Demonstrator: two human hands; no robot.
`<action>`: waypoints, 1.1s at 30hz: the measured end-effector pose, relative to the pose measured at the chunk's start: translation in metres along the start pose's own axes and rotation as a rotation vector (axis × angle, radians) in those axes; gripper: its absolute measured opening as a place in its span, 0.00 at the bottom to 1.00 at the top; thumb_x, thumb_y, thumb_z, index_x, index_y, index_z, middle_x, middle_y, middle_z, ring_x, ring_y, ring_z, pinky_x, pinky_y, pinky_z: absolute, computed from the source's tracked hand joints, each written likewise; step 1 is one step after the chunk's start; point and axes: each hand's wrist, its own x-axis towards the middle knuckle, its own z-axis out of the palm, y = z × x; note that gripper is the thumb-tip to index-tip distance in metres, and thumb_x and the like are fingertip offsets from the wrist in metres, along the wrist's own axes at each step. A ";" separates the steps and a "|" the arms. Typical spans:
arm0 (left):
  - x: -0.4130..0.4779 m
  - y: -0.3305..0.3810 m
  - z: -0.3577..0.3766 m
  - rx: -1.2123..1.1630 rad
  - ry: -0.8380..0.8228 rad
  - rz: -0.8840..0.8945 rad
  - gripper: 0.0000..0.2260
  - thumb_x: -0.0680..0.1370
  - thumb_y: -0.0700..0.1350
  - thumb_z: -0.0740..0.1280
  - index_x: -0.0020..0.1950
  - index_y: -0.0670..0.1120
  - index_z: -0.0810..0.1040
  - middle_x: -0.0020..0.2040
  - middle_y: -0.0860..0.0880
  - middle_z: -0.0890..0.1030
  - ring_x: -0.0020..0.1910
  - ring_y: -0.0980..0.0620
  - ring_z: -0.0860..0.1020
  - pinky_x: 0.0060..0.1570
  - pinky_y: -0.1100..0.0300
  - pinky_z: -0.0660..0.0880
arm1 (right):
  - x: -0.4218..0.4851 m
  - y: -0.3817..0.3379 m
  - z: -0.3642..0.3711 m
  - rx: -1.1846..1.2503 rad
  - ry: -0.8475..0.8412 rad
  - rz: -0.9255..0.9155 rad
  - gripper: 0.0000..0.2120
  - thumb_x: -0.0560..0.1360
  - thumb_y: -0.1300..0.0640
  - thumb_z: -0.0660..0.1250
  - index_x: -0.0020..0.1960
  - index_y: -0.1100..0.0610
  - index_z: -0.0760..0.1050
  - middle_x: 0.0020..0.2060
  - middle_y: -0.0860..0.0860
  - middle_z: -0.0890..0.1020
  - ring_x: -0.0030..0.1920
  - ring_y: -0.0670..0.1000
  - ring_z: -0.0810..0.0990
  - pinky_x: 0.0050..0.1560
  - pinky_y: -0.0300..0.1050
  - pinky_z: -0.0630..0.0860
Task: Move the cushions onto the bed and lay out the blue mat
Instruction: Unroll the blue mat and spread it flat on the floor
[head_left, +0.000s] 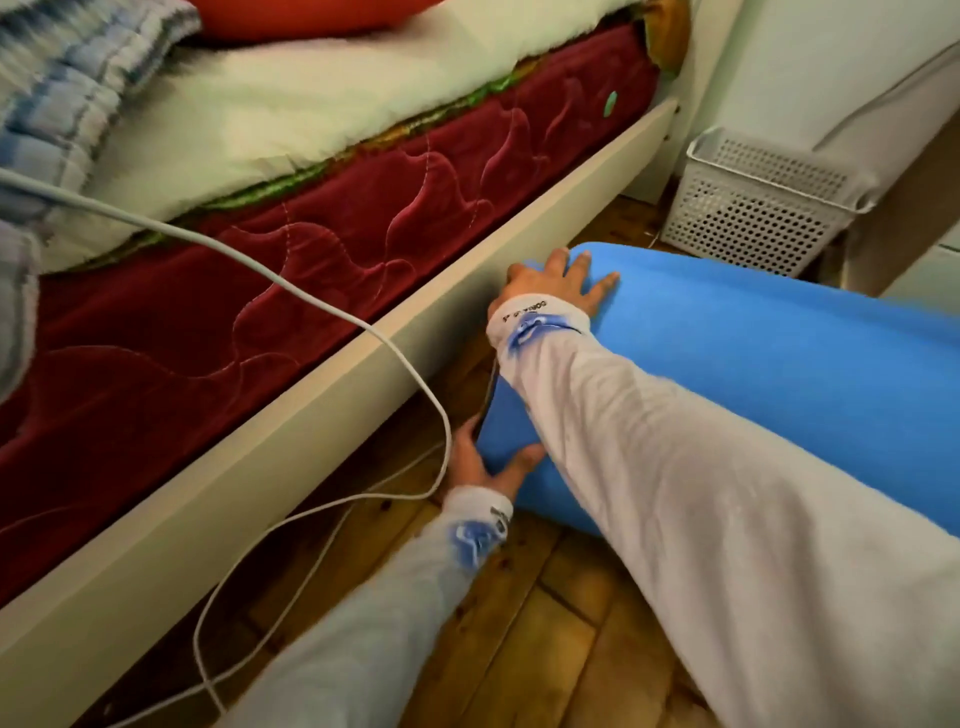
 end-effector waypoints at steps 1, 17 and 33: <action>-0.002 0.007 0.000 0.060 -0.043 0.007 0.52 0.53 0.52 0.80 0.73 0.42 0.63 0.71 0.42 0.68 0.71 0.42 0.67 0.71 0.47 0.66 | -0.001 0.009 0.004 -0.027 -0.011 -0.003 0.21 0.78 0.51 0.55 0.70 0.47 0.66 0.77 0.56 0.51 0.77 0.62 0.43 0.71 0.70 0.39; -0.068 0.115 0.157 1.206 -0.130 1.119 0.58 0.54 0.70 0.70 0.77 0.48 0.50 0.78 0.45 0.56 0.77 0.46 0.51 0.71 0.35 0.46 | -0.055 0.310 -0.011 -0.035 0.199 0.105 0.52 0.56 0.24 0.49 0.71 0.54 0.66 0.67 0.53 0.74 0.68 0.56 0.71 0.67 0.52 0.64; -0.151 0.261 0.208 1.708 -0.501 0.762 0.19 0.73 0.49 0.69 0.63 0.54 0.73 0.62 0.47 0.77 0.61 0.45 0.77 0.51 0.56 0.72 | -0.186 0.436 -0.117 -0.184 -0.398 0.540 0.13 0.71 0.56 0.69 0.55 0.54 0.77 0.42 0.52 0.79 0.46 0.57 0.79 0.46 0.46 0.74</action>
